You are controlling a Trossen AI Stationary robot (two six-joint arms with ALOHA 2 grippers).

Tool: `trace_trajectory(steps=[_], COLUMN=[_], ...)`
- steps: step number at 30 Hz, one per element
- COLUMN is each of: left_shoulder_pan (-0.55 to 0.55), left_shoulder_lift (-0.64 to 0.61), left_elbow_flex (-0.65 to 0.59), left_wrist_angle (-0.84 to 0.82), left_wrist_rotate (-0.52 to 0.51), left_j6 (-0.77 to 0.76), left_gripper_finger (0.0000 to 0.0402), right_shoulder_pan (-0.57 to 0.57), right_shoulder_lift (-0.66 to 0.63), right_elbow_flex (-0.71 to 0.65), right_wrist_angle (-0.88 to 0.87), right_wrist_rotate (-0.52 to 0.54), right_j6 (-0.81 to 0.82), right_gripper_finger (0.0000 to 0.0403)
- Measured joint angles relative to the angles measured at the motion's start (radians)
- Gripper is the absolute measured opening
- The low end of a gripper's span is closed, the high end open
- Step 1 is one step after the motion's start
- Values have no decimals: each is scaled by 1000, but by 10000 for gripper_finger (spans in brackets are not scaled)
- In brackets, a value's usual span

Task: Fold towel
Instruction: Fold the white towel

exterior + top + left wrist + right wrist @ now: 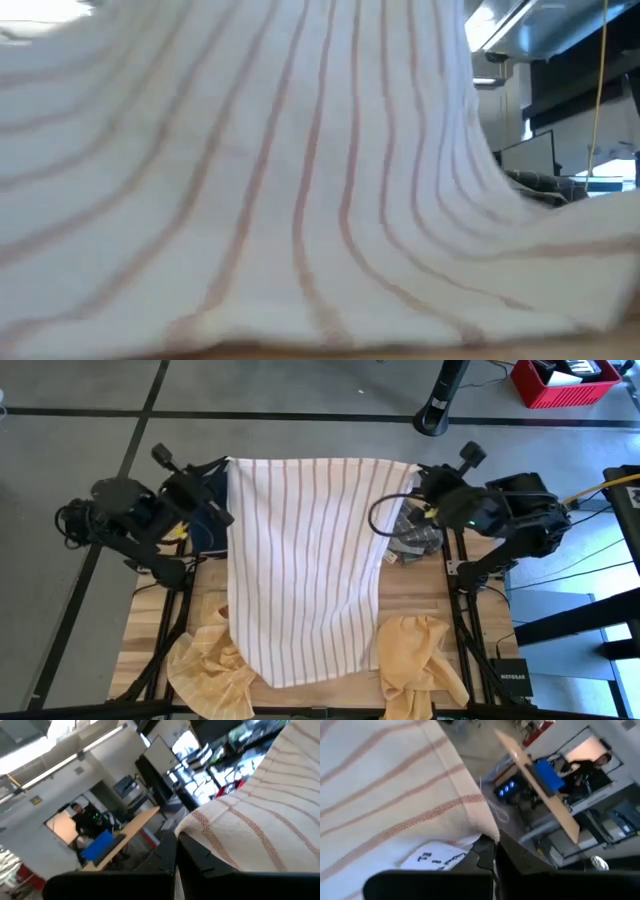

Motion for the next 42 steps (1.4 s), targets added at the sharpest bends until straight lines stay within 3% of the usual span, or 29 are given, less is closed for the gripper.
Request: trace_trajectory(steps=[8, 20, 28, 35, 42], left_shoulder_pan=[19, 5, -93, -217, -338], left_shoulder_lift=[-10, -23, 3, 9, 16], left_elbow_flex=[0, 0, -1, -94, -261], left_wrist_angle=[-324, -719, -1015, -1033, -952], left_wrist_rotate=[21, 470, 493, 525, 584], left_j6=[-330, -952, -1300, -1496, -1680], left_gripper_finger=[0, 0, 0, 0, 0], right_shoulder_pan=[-48, -47, -46, -37, 67], right_shoulder_lift=[-52, -277, -302, -301, -301], right_elbow_flex=[-208, -662, -896, -1003, -1017], right_wrist_angle=[57, 389, 562, 622, 625], right_wrist_rotate=[-138, -421, -633, -760, -789], right_j6=[-1, -1, 28, 91, 157], right_gripper_finger=[7, 7, 7, 7, 7])
